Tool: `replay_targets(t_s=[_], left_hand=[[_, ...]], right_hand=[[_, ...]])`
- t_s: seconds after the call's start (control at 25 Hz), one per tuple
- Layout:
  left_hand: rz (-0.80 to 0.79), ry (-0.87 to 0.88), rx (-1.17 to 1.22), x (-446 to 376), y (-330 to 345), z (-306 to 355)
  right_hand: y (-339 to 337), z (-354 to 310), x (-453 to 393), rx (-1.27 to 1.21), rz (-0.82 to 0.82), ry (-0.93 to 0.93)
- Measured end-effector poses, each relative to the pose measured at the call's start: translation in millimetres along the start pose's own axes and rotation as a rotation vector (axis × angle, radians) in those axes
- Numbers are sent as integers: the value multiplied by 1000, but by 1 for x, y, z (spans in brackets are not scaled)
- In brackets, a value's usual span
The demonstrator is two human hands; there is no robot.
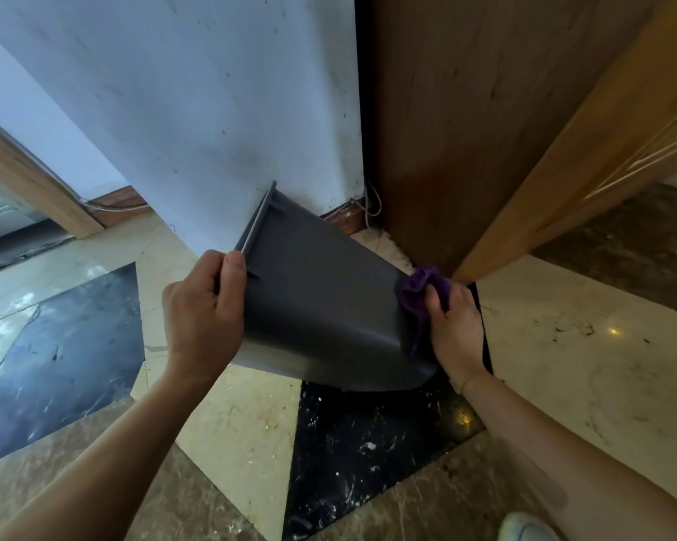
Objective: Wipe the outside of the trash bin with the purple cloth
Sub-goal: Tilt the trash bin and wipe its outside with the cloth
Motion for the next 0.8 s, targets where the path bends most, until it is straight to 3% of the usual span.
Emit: replay_targets(t_s=[0.12,0.4,0.56,0.72,0.8], left_hand=[[-5,15,-14,9,0,3],[19,71,-26,18,4,24],[21,78,-36,23,3,26],[48,62,-79,21,1,18],[74,29,-62,21,-3,8]], right_hand=[[-4,-6,30,15,108,-10],[51,-182,89,-40,14,-588],[63,-210,67,87,-53,-545],[51,-176,32,131,-44,-486],[44,-141,9,99,-62,-360]])
Point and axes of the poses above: each hand's wrist, its own x-axis away from the middle knuckle, its own y-axis out of the palm, z = x × y, the point moved 9 cm from there along -x, towards the middle knuckle, and after that the axes turned 14 degrees about -z, right-handed, at the moved point
